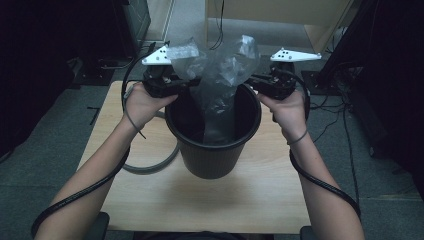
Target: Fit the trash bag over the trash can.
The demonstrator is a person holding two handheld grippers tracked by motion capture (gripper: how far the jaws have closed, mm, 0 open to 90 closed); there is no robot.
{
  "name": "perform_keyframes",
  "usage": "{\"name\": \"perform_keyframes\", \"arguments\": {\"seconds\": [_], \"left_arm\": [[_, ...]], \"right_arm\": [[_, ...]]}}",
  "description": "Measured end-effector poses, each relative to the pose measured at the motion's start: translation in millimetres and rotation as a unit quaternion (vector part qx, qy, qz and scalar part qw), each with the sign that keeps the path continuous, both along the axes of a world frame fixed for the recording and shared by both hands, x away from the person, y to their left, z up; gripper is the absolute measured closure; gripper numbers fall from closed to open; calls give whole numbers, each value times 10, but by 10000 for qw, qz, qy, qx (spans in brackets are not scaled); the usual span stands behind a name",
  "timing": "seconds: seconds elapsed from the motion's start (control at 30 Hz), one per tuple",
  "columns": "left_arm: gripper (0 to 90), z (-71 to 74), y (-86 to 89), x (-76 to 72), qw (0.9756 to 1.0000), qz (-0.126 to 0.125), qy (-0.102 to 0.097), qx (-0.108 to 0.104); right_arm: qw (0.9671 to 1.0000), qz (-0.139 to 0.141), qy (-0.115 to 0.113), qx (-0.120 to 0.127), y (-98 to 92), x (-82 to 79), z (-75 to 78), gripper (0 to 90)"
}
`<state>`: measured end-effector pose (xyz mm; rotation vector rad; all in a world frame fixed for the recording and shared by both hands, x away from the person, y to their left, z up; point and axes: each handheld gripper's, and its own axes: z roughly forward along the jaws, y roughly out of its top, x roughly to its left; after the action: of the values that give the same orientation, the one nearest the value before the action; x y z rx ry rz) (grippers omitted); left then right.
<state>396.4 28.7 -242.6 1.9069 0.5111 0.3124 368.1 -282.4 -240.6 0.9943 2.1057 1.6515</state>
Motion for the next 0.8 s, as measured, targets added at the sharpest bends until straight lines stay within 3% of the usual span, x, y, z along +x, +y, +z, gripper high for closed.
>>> {"name": "perform_keyframes", "arguments": {"seconds": [0.37, 0.8], "left_arm": [[891, 79, 345, 87, 9994, 293, 88, -188], [891, 67, 622, 99, 9988, 452, 153, -130]], "right_arm": [[9996, -261, 73, 79, -284, -29, -49, 900], [9980, -602, 175, 102, -624, -75, -102, 900]]}}
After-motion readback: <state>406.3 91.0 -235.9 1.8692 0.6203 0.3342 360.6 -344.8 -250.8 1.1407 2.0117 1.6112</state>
